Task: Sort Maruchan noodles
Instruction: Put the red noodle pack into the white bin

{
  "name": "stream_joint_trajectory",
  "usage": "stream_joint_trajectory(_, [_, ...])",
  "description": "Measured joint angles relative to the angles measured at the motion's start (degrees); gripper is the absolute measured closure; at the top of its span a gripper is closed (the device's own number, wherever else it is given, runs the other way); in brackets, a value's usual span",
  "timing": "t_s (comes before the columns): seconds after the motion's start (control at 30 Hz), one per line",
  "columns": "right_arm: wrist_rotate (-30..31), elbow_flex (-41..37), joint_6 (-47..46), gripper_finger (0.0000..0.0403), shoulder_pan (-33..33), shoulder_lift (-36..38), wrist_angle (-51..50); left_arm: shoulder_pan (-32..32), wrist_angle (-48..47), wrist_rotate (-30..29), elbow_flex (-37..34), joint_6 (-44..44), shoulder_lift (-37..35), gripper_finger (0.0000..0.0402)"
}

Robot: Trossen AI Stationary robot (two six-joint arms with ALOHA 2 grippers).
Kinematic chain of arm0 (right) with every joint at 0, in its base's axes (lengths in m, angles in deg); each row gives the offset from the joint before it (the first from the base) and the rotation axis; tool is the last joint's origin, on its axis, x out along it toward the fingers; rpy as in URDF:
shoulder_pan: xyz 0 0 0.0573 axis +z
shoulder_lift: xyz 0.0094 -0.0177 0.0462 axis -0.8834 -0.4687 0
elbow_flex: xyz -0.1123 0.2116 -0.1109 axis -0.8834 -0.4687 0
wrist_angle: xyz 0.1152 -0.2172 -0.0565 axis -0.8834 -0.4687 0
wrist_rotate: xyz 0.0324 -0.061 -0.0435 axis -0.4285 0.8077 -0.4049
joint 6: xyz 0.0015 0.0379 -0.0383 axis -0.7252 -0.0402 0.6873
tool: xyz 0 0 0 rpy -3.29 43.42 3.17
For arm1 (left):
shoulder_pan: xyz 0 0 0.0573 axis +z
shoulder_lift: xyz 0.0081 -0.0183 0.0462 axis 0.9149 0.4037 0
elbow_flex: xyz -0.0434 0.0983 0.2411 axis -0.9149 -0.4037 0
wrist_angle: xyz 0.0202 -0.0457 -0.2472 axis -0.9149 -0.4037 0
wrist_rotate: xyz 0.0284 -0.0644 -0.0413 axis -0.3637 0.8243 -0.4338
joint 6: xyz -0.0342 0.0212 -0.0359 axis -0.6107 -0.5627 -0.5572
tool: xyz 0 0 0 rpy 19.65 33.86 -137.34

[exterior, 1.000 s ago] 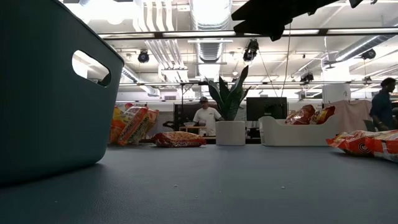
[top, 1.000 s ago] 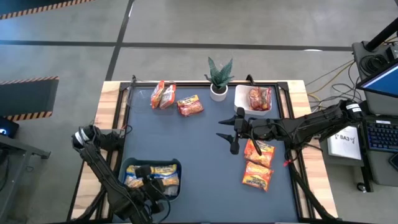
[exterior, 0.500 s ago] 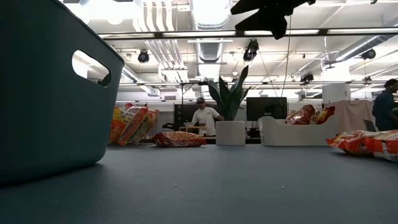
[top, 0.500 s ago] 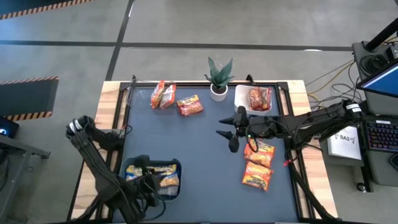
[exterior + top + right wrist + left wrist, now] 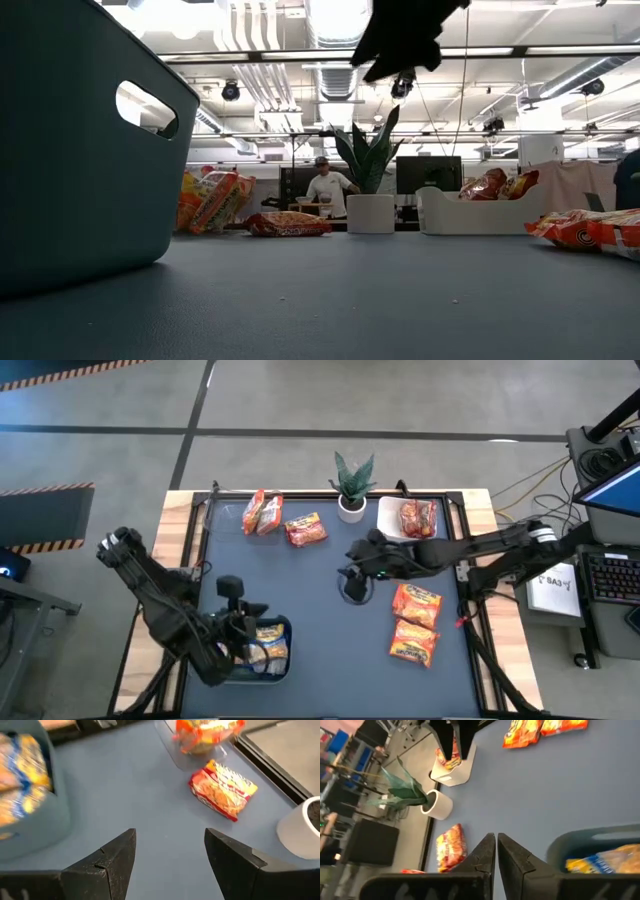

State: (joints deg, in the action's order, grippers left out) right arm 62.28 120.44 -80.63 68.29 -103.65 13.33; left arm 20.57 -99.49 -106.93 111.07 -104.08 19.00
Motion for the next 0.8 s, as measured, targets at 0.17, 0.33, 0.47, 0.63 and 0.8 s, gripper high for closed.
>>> stream_joint_trajectory(0.17, [-0.25,5.13,2.33,0.0179,-2.23,-5.29,-4.25,1.60,6.89,1.39,-7.84,4.83,-5.69,0.0401])
stream_joint_trajectory(0.33, [-0.40,8.16,9.11,0.0179,-4.25,-8.62,-5.24,3.81,21.08,3.65,-20.13,9.94,-13.97,0.0401])
stream_joint_trajectory(0.47, [-0.53,9.05,16.58,0.0179,-6.23,-11.55,-4.50,5.96,33.06,3.82,-29.33,15.86,-20.01,0.0401])
stream_joint_trajectory(0.63, [-0.42,9.49,21.62,0.0179,-10.47,-15.91,-2.46,8.78,47.35,3.08,-38.92,25.15,-25.62,0.0401])
stream_joint_trajectory(0.8, [-3.66,9.55,27.59,0.0179,-14.90,-20.98,4.15,11.57,57.84,3.04,-45.95,32.30,-29.38,0.0402])
